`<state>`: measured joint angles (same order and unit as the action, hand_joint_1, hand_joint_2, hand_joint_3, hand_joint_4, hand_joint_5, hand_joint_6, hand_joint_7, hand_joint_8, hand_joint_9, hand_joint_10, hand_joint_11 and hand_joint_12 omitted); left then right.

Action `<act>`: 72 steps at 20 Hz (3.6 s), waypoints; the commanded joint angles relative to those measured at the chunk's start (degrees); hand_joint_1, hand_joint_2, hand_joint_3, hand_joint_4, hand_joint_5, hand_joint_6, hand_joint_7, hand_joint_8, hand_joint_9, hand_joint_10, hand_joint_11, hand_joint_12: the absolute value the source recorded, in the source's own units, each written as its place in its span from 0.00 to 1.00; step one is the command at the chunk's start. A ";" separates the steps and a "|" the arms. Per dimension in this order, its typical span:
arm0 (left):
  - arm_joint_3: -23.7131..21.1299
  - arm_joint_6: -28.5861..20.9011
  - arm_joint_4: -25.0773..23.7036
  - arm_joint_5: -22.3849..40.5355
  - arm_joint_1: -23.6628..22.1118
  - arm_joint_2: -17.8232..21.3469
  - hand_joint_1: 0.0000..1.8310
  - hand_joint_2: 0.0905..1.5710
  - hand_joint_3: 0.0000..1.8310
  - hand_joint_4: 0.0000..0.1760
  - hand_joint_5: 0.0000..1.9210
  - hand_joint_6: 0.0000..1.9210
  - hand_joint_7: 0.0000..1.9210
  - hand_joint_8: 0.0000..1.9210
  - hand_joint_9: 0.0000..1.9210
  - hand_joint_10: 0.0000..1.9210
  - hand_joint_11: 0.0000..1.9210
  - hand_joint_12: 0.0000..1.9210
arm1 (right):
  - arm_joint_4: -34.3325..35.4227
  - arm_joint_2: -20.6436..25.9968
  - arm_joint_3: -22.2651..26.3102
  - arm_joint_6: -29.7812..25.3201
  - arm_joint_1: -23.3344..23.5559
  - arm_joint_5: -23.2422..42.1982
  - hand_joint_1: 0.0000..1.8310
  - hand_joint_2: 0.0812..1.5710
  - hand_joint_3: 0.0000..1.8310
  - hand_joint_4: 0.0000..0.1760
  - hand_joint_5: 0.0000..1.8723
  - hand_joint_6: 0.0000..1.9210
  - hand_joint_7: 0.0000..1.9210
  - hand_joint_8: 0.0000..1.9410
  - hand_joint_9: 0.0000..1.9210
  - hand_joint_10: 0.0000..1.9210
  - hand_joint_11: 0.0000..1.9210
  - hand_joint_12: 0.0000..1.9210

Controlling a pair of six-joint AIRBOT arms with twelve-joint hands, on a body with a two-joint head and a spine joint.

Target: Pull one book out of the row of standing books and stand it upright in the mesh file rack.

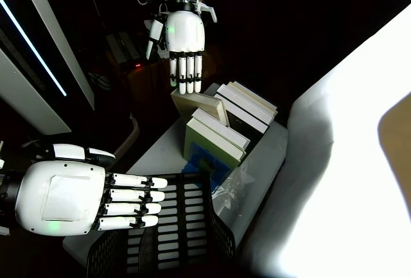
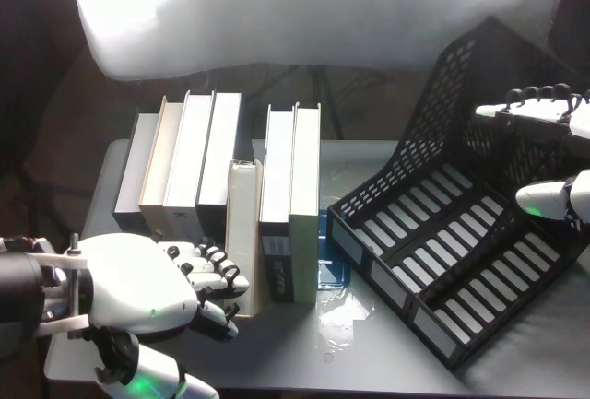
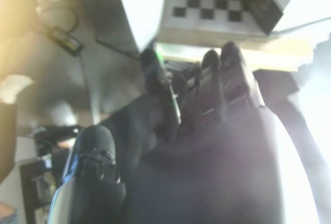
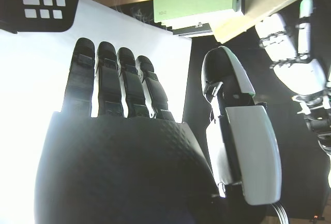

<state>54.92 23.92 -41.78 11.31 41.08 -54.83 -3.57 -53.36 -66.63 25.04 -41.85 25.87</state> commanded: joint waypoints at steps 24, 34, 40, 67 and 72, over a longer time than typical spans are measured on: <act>0.72 -0.14 -14.56 7.68 3.51 -0.59 0.00 0.79 0.00 0.00 0.28 0.02 0.00 0.00 0.00 0.00 0.00 0.00 | 1.63 0.15 -0.46 -0.39 -0.20 5.40 0.29 0.86 0.00 0.00 0.00 0.00 0.00 0.00 0.00 0.00 0.00 0.00; -0.70 -0.14 -1.05 15.21 2.35 3.17 0.00 0.83 0.01 0.00 0.17 0.00 0.00 0.00 0.00 0.00 0.00 0.00 | 2.07 0.49 -0.39 -0.39 -0.60 5.36 0.34 0.87 0.00 0.01 0.00 0.00 0.00 0.00 0.00 0.00 0.00 0.00; 0.14 -0.14 26.60 24.36 1.76 5.33 0.00 0.86 0.02 0.00 0.05 0.00 0.00 0.00 0.00 0.00 0.00 0.00 | 2.05 2.12 1.19 -0.39 -0.73 8.23 0.33 0.84 0.00 0.00 0.00 0.00 0.00 0.00 0.00 0.00 0.00 0.00; 11.71 -0.14 72.62 66.98 12.25 -0.43 0.00 0.85 0.00 0.14 0.00 0.00 0.00 0.00 0.00 0.00 0.00 0.00 | -47.29 -4.20 1.18 -0.39 20.93 -1.10 0.32 0.78 0.00 0.00 0.00 0.00 0.00 0.00 0.00 0.00 0.00 0.00; 12.62 -0.14 74.17 67.07 13.32 -0.50 0.00 0.84 0.00 0.26 0.00 0.00 0.00 0.00 0.00 0.00 0.00 0.00 | -75.44 -10.50 -2.26 -0.39 26.07 -2.22 0.34 0.75 0.00 0.00 0.00 0.00 0.00 0.00 0.00 0.00 0.00 0.00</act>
<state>67.24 24.10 32.47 71.20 54.57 -55.55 -82.41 -64.62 -69.04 24.34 -16.32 21.12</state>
